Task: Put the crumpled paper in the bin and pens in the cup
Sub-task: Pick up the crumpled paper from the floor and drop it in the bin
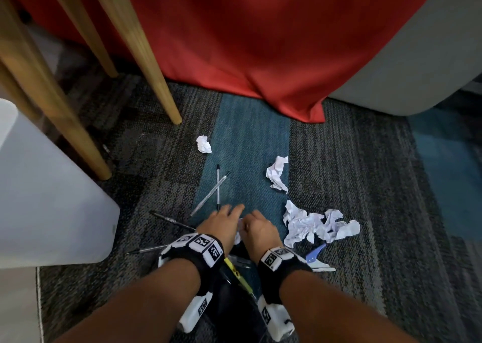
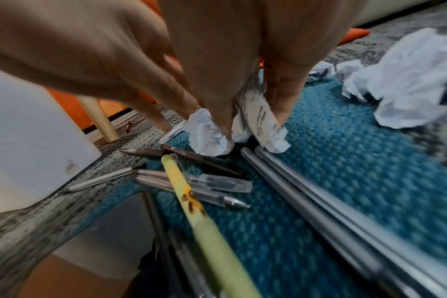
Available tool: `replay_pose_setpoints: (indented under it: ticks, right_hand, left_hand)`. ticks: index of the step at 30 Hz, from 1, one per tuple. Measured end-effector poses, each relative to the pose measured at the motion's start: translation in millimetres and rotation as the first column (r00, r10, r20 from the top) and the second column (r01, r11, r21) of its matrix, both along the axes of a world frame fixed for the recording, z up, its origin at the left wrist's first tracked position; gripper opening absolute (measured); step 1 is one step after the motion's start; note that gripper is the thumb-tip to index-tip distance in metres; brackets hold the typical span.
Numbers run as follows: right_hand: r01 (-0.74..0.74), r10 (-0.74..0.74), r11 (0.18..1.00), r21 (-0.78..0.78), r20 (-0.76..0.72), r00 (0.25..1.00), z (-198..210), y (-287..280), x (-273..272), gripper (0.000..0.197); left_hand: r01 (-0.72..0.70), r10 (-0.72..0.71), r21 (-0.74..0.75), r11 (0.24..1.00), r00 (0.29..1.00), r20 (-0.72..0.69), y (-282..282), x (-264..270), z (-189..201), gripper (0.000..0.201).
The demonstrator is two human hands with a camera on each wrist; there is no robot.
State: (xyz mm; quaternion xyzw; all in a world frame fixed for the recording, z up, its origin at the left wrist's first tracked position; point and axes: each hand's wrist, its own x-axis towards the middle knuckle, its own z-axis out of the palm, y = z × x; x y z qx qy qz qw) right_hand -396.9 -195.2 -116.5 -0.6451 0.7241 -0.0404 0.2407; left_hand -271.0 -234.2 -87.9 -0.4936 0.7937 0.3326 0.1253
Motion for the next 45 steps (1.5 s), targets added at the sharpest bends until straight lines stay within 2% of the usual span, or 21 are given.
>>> replay_pose_setpoints:
  ticks: [3,6,8,11,15,18,20,23,26,29,31,33,35,38,43,45]
  right_hand:
    - [0.014,-0.015,1.000,0.009,0.081,0.997,2.5,12.4,-0.8,0.017]
    - [0.022,-0.019,1.000,-0.012,0.165,0.986,10.6,17.0,-2.1,0.010]
    - [0.040,-0.019,0.995,-0.095,0.215,0.977,19.8,15.7,-4.1,0.009]
    - [0.132,-0.034,0.951,-0.279,0.331,0.943,43.4,5.4,-1.7,0.027]
    - [0.237,-0.014,0.849,-0.473,0.428,0.904,90.3,-18.7,18.3,0.040]
    - [0.278,0.050,0.781,-0.560,0.500,0.865,132.5,-36.7,43.8,0.038]
    - [0.308,0.099,0.745,-0.592,0.554,0.827,163.6,-47.8,66.3,0.036]
    - [0.320,0.170,0.726,-0.608,0.610,0.774,206.2,-62.0,105.3,0.034]
    - [0.310,0.268,0.700,-0.643,0.639,0.721,243.7,-70.1,146.2,0.030]
    - [0.276,0.348,0.686,-0.673,0.636,0.689,266.3,-71.2,185.6,0.025]
    - [0.232,0.385,0.721,-0.653,0.656,0.649,273.1,-71.4,210.0,0.026]
    - [0.164,0.420,0.763,-0.625,0.673,0.609,276.4,-71.4,231.9,0.027]
    - [0.109,0.469,0.753,-0.649,0.645,0.603,276.3,-72.0,248.8,0.027]
    - [0.043,0.528,0.725,-0.688,0.595,0.606,272.7,-71.7,265.1,0.026]
    - [-0.014,0.559,0.714,-0.700,0.558,0.613,263.6,-71.3,270.3,0.025]
    - [-0.035,0.570,0.706,-0.707,0.539,0.621,260.0,-72.0,268.4,0.025]
  left_hand:
    - [0.034,-0.036,0.055,0.998,0.998,0.041,14.3,-6.4,-15.6,0.073]
    - [-0.021,0.017,0.064,0.998,0.998,0.068,23.3,-8.8,-11.8,0.053]
    - [-0.042,0.042,-0.010,0.999,0.997,0.072,21.7,-6.6,0.3,0.044]
    - [-0.097,0.102,-0.124,0.988,0.994,0.035,7.1,-0.2,34.8,0.043]
    - [-0.167,0.154,-0.252,0.953,0.986,-0.067,-12.5,14.4,107.6,0.043]
    - [-0.194,0.148,-0.395,0.898,0.978,-0.143,-20.9,30.0,161.6,0.036]
    - [-0.282,0.201,-0.437,0.854,0.954,-0.222,-24.2,45.7,194.1,0.031]
    - [-0.353,0.236,-0.565,0.745,0.933,-0.272,-25.4,77.8,235.7,0.035]
    - [-0.407,0.269,-0.621,0.670,0.912,-0.309,-22.2,117.0,269.9,0.036]
    - [-0.471,0.313,-0.645,0.601,0.882,-0.353,-13.1,161.5,293.8,0.034]
    - [-0.520,0.367,-0.646,0.559,0.854,-0.369,-4.0,193.4,302.0,0.032]
    - [-0.574,0.453,-0.637,0.515,0.813,-0.367,4.1,222.5,303.2,0.029]
    - [-0.608,0.542,-0.625,0.490,0.774,-0.328,8.9,244.2,298.9,0.029]
    - [-0.615,0.628,-0.598,0.515,0.745,-0.225,13.1,263.6,284.5,0.031]
    - [-0.570,0.684,-0.478,0.668,0.724,0.091,24.0,273.0,259.1,0.037]
    - [-0.582,0.694,-0.458,0.672,0.710,0.116,26.6,272.6,256.4,0.036]
